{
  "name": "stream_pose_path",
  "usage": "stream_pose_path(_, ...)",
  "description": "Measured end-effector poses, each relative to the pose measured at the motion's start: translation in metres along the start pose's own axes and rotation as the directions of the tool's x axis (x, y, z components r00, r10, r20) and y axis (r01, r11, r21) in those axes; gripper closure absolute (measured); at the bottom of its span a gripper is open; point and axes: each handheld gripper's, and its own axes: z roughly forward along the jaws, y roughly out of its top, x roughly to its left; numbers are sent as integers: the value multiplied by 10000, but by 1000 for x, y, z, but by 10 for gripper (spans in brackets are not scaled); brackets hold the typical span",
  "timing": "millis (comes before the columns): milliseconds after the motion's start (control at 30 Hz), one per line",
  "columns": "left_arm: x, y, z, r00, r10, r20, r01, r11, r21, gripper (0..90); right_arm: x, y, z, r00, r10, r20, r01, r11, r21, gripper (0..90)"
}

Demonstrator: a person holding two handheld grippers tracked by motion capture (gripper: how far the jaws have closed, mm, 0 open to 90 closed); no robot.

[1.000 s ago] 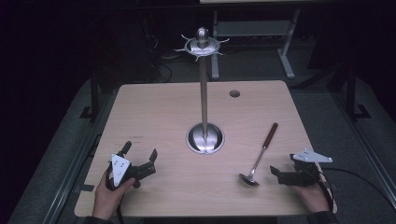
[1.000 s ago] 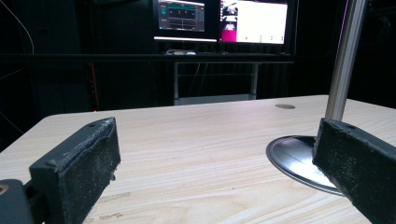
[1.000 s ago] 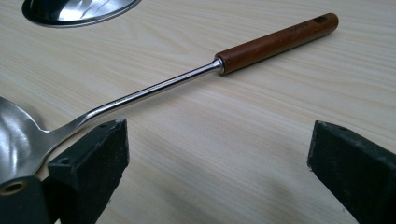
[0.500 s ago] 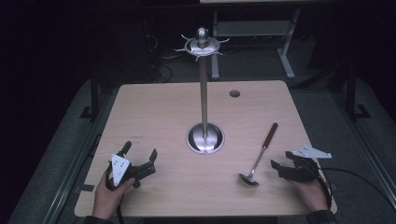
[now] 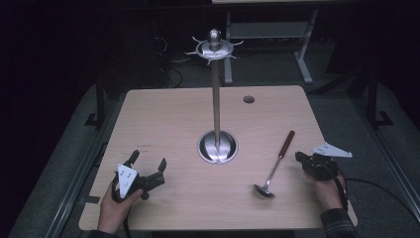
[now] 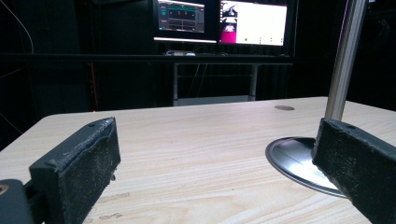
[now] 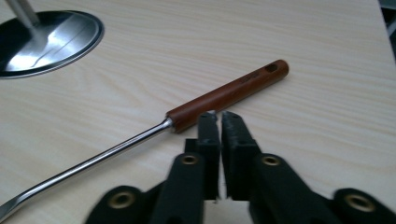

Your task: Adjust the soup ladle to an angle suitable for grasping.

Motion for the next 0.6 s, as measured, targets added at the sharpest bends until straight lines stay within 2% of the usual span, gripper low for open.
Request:
stream_pose_path(233,0,0,0,10000,-19,-3,19,10000,15,3,-11,6,11,9999,5,117,-4,10000,-67,897)
stream_pose_path(400,0,0,0,10000,52,-9,-52,10000,35,3,-21,13,22,9995,127,300,-121,9997,-200,897)
stream_pose_path(467,0,0,-1,10000,77,-6,-77,9999,76,2,-25,15,28,9990,222,389,-221,9998,-23,897)
stream_pose_path(600,-1,0,0,10000,29,-18,-29,10000,24,2,-34,20,38,9979,365,538,-353,9991,-225,898)
